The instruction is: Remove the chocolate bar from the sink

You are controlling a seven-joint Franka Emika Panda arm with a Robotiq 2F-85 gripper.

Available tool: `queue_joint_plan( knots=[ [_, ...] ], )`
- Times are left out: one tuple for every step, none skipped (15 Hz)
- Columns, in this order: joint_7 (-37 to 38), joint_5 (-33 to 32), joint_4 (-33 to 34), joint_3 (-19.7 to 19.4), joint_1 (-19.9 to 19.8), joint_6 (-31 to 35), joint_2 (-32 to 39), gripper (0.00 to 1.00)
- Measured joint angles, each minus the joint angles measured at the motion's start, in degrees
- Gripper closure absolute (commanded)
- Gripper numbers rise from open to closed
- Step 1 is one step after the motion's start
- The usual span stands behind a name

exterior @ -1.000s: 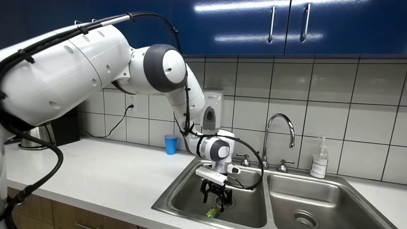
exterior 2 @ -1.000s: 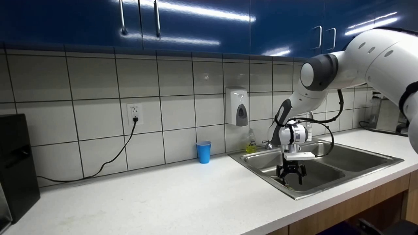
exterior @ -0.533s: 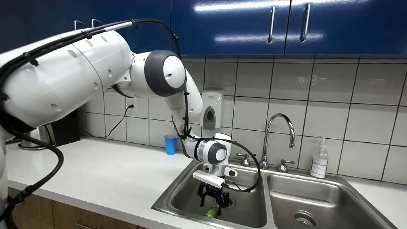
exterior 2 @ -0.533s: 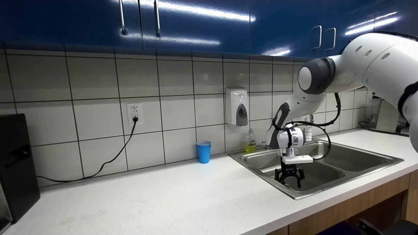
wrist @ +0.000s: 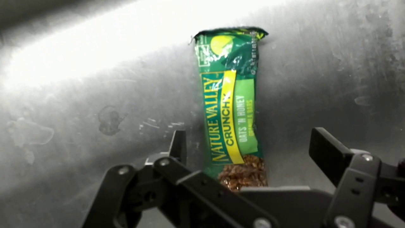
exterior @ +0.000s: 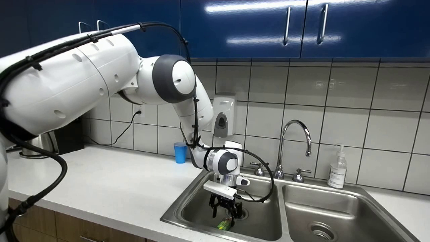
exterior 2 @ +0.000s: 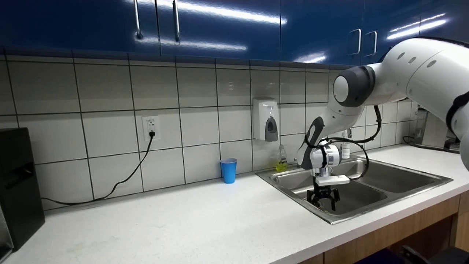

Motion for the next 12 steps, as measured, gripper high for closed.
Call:
queue_joint_plan(
  knots=[
    [0.01,0.00,-0.16,0.03,0.01,1.21,0.05,0.00],
    [0.01,0.00,-0.38,0.05,0.02,2.24,0.08,0.00],
    [0.02,0.00,-0.64,0.09,0.02,2.95,0.09,0.00],
    [0.02,0.00,-0.90,0.13,0.03,3.44,0.10,0.00],
    [0.02,0.00,-1.23,0.17,0.04,3.93,0.10,0.00],
    [0.02,0.00,-1.61,0.23,0.06,4.48,0.10,0.00],
    [0.02,0.00,-2.03,0.28,0.09,5.07,0.10,0.00],
    [0.02,0.00,-2.48,0.30,0.13,5.73,0.09,0.00],
    [0.02,0.00,-2.93,0.30,0.17,6.47,0.09,0.00],
    [0.03,0.00,-3.43,0.30,0.20,7.38,0.05,0.00],
    [0.07,0.00,-3.95,0.30,0.21,8.25,-0.02,0.00],
    [0.07,0.00,-4.46,0.30,0.21,9.15,-0.12,0.00]
  ],
)
